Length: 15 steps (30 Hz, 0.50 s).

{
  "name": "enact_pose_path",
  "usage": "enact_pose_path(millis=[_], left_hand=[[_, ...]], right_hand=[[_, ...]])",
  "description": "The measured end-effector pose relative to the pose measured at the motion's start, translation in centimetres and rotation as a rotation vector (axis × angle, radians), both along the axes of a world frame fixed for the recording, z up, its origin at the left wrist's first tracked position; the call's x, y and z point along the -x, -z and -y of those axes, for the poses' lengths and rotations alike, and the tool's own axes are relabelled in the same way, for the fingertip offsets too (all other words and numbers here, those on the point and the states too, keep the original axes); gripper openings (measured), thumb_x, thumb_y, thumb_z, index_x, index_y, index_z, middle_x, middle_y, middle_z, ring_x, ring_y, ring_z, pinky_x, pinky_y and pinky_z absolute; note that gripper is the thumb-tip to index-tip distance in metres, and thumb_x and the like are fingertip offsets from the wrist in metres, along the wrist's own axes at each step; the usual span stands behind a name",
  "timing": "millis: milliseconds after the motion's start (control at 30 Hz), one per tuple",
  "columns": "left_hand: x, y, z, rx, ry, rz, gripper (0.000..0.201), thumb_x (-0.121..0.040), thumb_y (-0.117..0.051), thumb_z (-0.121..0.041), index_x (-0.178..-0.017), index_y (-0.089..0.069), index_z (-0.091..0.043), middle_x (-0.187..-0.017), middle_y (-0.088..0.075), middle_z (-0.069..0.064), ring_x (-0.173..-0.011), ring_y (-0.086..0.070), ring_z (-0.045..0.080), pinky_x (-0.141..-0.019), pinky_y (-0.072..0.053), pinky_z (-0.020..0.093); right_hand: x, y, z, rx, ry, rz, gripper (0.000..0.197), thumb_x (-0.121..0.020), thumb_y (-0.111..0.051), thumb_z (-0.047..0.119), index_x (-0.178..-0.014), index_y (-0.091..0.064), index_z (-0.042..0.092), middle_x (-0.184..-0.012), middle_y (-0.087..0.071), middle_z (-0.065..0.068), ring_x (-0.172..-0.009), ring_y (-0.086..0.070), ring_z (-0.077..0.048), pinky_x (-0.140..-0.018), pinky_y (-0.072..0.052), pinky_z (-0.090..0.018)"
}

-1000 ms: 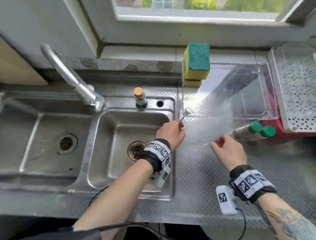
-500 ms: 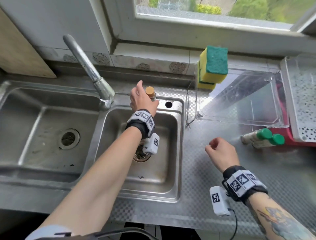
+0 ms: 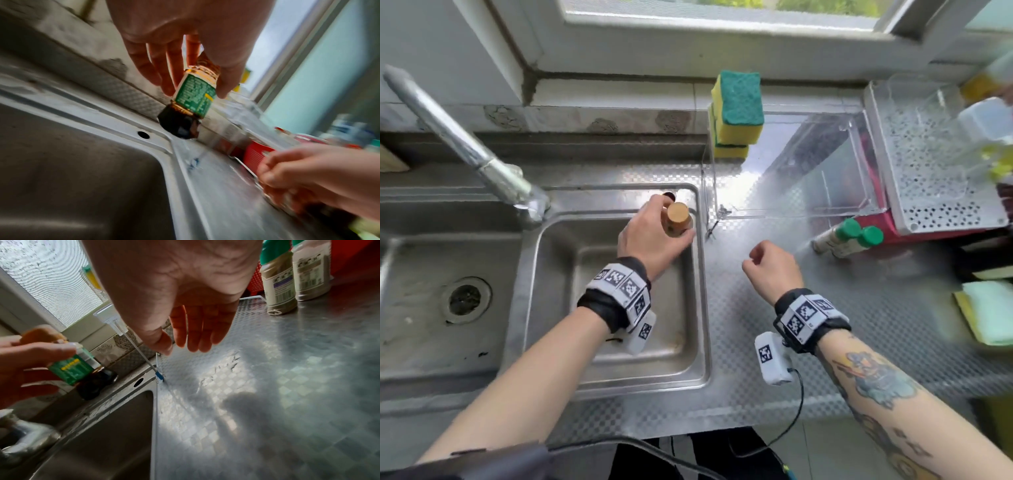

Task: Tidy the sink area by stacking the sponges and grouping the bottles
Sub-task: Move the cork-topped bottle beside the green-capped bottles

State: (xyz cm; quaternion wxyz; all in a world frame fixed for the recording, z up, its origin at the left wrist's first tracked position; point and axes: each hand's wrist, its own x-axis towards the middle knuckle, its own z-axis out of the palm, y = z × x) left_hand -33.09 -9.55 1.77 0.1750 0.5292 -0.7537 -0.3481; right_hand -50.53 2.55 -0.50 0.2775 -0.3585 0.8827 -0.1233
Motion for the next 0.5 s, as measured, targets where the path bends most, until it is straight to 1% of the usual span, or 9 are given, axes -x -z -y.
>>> enact_pose_path(millis=[67, 133, 267, 367, 500], left_hand=[[1.5, -0.3, -2.8, -0.018, 0.138, 0.004, 0.047, -0.07, -0.075, -0.046, -0.108, -0.052, -0.03, -0.1, -0.065, -0.01, -0.088, -0.06, 0.013, -0.08, -0.05, 0.029], [4.0, 0.3, -5.5, -0.065, 0.269, 0.029, 0.047, -0.07, -0.073, -0.047, -0.109, -0.053, -0.03, -0.103, -0.066, -0.009, -0.092, -0.062, 0.014, -0.081, -0.051, 0.031], [9.8, 2.3, -9.2, -0.067, 0.471, 0.134, 0.043, -0.076, -0.067, -0.049, -0.111, -0.056, -0.027, -0.106, -0.067, -0.001, -0.102, -0.061, 0.022, -0.083, -0.051, 0.036], [14.5, 2.9, -10.3, -0.089, 0.507, 0.129, 0.039, -0.08, -0.066, -0.043, -0.111, -0.056, -0.024, -0.107, -0.066, 0.003, -0.102, -0.06, 0.026, -0.083, -0.051, 0.039], [19.1, 3.0, -10.4, -0.094, 0.466, 0.113, 0.036, -0.08, -0.066, -0.039, -0.109, -0.053, -0.022, -0.107, -0.066, 0.003, -0.1, -0.061, 0.027, -0.081, -0.052, 0.041]], right_hand=[[0.7, 0.1, -1.1, -0.008, 0.029, -0.004, 0.021, -0.083, -0.058, 0.029, -0.1, -0.062, 0.017, -0.103, -0.069, -0.004, -0.096, -0.062, -0.027, -0.079, -0.046, -0.032], [2.0, 0.3, -2.8, -0.028, 0.071, -0.012, 0.02, -0.083, -0.057, 0.031, -0.098, -0.062, 0.018, -0.103, -0.069, -0.005, -0.098, -0.062, -0.028, -0.08, -0.046, -0.032], [4.9, 0.5, -6.0, -0.069, 0.148, -0.029, 0.018, -0.082, -0.058, 0.03, -0.095, -0.061, 0.018, -0.105, -0.068, -0.006, -0.101, -0.061, -0.03, -0.082, -0.047, -0.035], [7.4, 0.6, -8.4, -0.087, 0.208, -0.046, 0.017, -0.082, -0.059, 0.03, -0.095, -0.06, 0.019, -0.104, -0.067, -0.005, -0.101, -0.06, -0.029, -0.08, -0.045, -0.034], [9.8, 0.7, -10.3, -0.067, 0.246, -0.047, 0.019, -0.08, -0.059, 0.026, -0.096, -0.061, 0.017, -0.104, -0.068, -0.006, -0.1, -0.061, -0.031, -0.085, -0.049, -0.036]])
